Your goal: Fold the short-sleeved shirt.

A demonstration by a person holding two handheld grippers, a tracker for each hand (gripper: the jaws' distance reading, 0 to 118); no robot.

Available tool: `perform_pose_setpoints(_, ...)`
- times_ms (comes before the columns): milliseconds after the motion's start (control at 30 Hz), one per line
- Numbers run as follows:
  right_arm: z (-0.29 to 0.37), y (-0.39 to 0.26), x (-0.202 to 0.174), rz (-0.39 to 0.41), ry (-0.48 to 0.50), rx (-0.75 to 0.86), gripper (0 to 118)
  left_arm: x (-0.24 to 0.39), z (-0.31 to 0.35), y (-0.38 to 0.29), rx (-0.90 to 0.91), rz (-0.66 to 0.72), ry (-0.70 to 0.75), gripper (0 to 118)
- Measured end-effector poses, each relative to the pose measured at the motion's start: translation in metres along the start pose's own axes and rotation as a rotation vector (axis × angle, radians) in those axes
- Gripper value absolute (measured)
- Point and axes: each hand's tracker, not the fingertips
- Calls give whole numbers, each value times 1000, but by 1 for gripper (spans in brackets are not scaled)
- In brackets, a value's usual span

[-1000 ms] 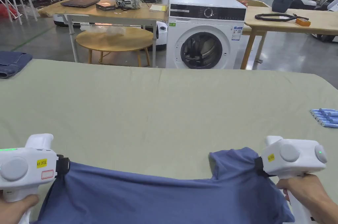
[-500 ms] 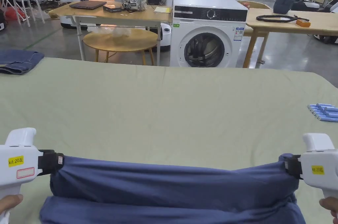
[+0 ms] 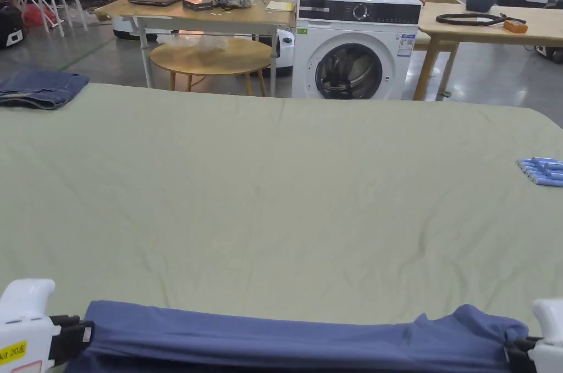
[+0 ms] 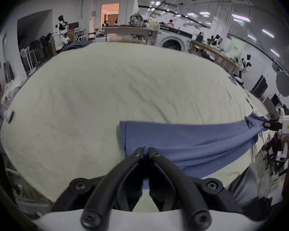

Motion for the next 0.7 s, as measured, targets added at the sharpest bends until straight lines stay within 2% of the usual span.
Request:
perform_pose_setpoints(233, -36, -34, -7, 30, -25, -131, 0, 5, -28, -26, -124, -20, 25, 0)
perform_pose_setpoints(367, -54, -47, -8, 10, -15, -158, 1, 0, -46, -35, -130, -34, 39, 0)
perform_pose_setpoints(467, -61, -51, -8, 14, -20, -132, 10, 4, -42, -31, -129, -38, 47, 0)
perform_pose_setpoints(500, -59, -49, -9, 13, -16, -131, 18, 5, -40, -29, -131, -31, 46, 2)
perform_pose_setpoints(533, -58, -47, -8, 12, -13, -133, 32, 5, -37, -27, -131, -18, 44, 6)
perform_pose_setpoints(600, -45, -40, -11, 16, -14, -132, 67, 0, -36, -18, -106, 35, 24, 25)
perform_pose_setpoints(633, -38, -37, -11, 20, -16, -121, 69, 2, -33, -15, -90, 45, 20, 31)
perform_pose_setpoints(700, -14, -25, -10, 10, -24, -51, 69, 6, -25, -8, -42, 44, 24, 34)
